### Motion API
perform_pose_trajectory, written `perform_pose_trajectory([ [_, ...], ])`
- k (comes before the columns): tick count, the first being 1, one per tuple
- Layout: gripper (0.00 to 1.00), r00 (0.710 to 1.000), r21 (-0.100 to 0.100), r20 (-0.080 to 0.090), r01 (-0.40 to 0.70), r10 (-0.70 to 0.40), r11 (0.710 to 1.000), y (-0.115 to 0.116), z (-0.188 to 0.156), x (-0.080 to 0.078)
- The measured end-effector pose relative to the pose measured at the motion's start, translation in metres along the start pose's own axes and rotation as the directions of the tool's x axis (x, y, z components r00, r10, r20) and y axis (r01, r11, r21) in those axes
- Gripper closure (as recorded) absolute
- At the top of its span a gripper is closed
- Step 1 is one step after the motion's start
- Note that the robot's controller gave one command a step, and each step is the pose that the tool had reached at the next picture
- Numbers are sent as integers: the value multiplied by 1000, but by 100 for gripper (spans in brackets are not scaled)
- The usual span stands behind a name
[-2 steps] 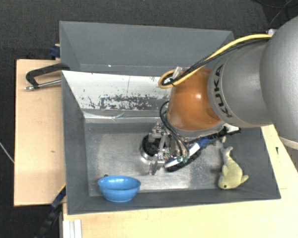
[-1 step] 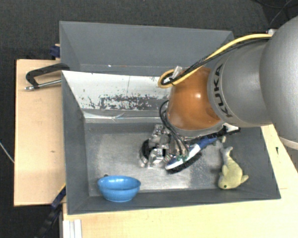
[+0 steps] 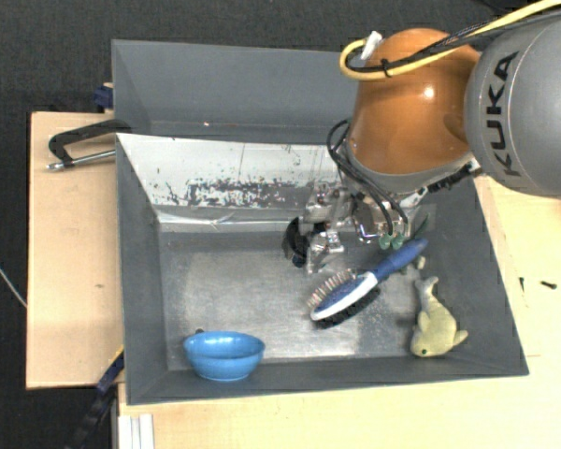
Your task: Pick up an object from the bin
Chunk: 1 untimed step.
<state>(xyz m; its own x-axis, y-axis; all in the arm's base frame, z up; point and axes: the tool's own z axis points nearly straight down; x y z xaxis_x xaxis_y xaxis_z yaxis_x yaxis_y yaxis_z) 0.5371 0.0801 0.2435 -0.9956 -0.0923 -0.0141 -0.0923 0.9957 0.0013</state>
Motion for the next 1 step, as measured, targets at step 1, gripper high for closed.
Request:
perform_pose_trajectory([
  [1, 100, 1000, 1, -14, -2, 2, 1000, -12, 20, -4],
])
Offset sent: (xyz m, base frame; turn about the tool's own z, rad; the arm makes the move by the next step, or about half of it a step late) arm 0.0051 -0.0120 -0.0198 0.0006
